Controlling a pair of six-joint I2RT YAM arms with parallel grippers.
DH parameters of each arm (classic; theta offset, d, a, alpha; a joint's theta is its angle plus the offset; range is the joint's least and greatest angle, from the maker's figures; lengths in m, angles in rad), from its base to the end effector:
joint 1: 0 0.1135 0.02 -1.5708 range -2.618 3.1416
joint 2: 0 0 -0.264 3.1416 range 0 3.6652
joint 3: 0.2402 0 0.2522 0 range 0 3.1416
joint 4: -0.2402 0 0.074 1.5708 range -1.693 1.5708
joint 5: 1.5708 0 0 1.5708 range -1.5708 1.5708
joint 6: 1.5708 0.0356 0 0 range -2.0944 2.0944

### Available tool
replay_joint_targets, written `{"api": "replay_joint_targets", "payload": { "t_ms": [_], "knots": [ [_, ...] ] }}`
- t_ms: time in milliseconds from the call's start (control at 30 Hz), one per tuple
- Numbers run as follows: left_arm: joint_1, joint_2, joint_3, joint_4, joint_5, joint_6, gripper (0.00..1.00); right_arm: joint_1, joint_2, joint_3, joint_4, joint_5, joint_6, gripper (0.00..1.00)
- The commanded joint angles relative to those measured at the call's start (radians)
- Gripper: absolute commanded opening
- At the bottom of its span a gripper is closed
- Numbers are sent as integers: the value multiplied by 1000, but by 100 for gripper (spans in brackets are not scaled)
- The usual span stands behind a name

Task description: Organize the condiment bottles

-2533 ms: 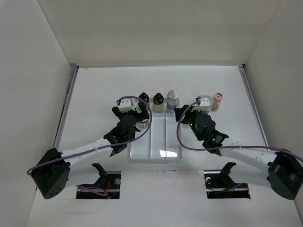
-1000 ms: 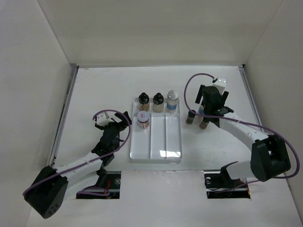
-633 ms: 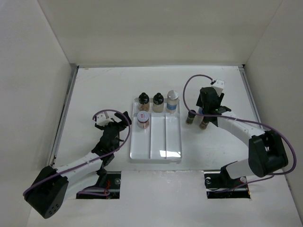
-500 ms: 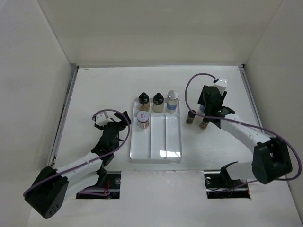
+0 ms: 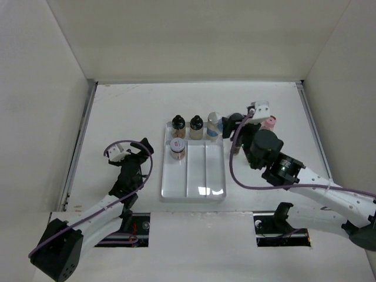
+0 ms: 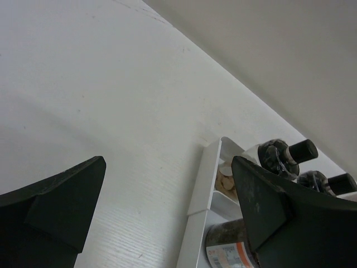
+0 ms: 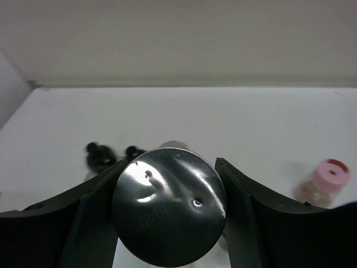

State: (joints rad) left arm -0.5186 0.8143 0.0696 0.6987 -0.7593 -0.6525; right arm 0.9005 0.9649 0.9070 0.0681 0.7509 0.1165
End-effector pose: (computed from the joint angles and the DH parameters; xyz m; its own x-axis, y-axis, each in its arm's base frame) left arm 0.1505 -0.0577 0.1790 0.1126 -0.5713 -0.8130 -0.2131 0.7852 -0.5814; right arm 0.1543 0.1555 0.3772 -0.0110 0.1229 -0.9924 -0.1488 0.9812 0.1231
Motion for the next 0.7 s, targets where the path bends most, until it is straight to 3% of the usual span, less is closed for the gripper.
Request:
{"api": "replay_joint_targets", "payload": {
  "t_ms": [0, 300, 667],
  "knots": [
    [15, -21, -13, 33, -31, -41, 100, 125, 50, 95, 58, -105, -43, 50],
    [36, -136, -57, 18, -52, -70, 100, 257, 302, 136, 156, -364, 74, 49],
    [58, -89, -50, 24, -29, -81, 100, 340, 534, 107, 234, -357, 115, 49]
  ]
}}
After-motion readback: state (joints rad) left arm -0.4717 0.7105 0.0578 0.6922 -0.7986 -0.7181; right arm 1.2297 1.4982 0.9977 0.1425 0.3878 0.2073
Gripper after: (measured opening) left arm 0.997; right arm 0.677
